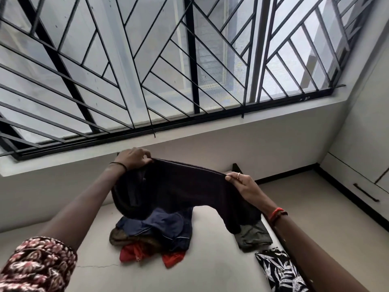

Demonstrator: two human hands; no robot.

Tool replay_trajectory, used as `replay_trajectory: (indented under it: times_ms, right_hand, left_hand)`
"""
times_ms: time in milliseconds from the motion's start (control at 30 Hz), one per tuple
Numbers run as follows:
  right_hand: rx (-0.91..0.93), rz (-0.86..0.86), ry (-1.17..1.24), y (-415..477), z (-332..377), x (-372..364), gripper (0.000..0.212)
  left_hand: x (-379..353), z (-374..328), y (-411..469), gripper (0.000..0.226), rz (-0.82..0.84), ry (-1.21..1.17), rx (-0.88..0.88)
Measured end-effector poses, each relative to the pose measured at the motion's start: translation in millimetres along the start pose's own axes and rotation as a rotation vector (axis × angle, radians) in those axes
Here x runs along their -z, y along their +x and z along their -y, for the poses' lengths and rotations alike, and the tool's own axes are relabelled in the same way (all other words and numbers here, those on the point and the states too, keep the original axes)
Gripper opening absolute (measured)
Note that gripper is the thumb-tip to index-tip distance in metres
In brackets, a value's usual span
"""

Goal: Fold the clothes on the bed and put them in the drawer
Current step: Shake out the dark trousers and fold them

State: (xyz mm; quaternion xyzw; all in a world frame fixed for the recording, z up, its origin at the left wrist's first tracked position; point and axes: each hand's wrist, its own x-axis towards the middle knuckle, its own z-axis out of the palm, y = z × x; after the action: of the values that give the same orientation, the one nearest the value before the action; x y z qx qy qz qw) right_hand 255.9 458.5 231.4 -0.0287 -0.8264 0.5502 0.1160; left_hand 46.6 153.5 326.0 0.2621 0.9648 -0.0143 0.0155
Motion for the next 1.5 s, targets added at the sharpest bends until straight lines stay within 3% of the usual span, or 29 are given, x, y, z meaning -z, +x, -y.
replay_trajectory:
  times_ms: [167,300,367,433,533,700,800,900,1133,1300,1400,1500]
  right_hand:
    - [-0.035,0.051,0.036,9.9,17.3,-8.7,0.024]
    - [-0.067,0.125,0.075,14.2,33.1,-23.5,0.027]
    - [-0.081,0.163,0.094,13.2,39.4,-28.7,0.023]
    - [-0.086,0.199,0.119,11.3,48.1,-33.8,0.018]
    - [-0.042,0.239,0.124,11.8,57.3,-39.4,0.020]
    - [-0.055,0.248,0.193,9.0,64.2,-31.1,0.016]
    - [-0.052,0.254,0.208,8.4,61.3,-24.4,0.013]
    - [-0.071,0.299,0.266,4.9,57.1,-18.9,0.014]
    - [-0.203,0.505,0.237,-5.6,26.6,-12.0,0.041]
    - [-0.233,0.557,-0.102,-19.6,-10.8,-13.4,0.032]
    - [-0.270,0.522,-0.090,-28.2,-24.0,-11.1,0.012]
    - [-0.282,0.545,-0.062,-31.8,-29.4,-7.9,0.015]
  left_hand:
    - [-18.3,-6.3,-11.5,0.007,0.047,-0.307,-0.015]
    - [-18.4,-39.4,-31.4,0.012,0.155,-0.666,-0.173]
    - [-16.3,-63.6,-43.5,0.037,0.215,-0.849,-0.250]
    - [-16.4,-88.2,-51.1,0.039,0.302,-0.915,-0.295]
    - [-20.9,-116.1,-54.4,0.032,0.423,-0.896,-0.309]
    - [-17.4,-130.0,-52.8,0.047,0.520,-0.855,-0.311]
    - [-11.3,-134.5,-50.8,0.038,0.551,-0.769,-0.336]
    - [-1.7,-137.5,-48.7,0.017,0.533,-0.711,-0.394]
    - [34.4,-122.4,-46.9,0.029,0.424,-0.699,-0.455]
    - [51.2,-101.9,-42.7,0.041,0.270,-0.707,-0.414]
    - [51.5,-90.1,-40.9,0.039,0.222,-0.727,-0.374]
    - [41.4,-81.4,-40.6,0.027,0.207,-0.736,-0.320]
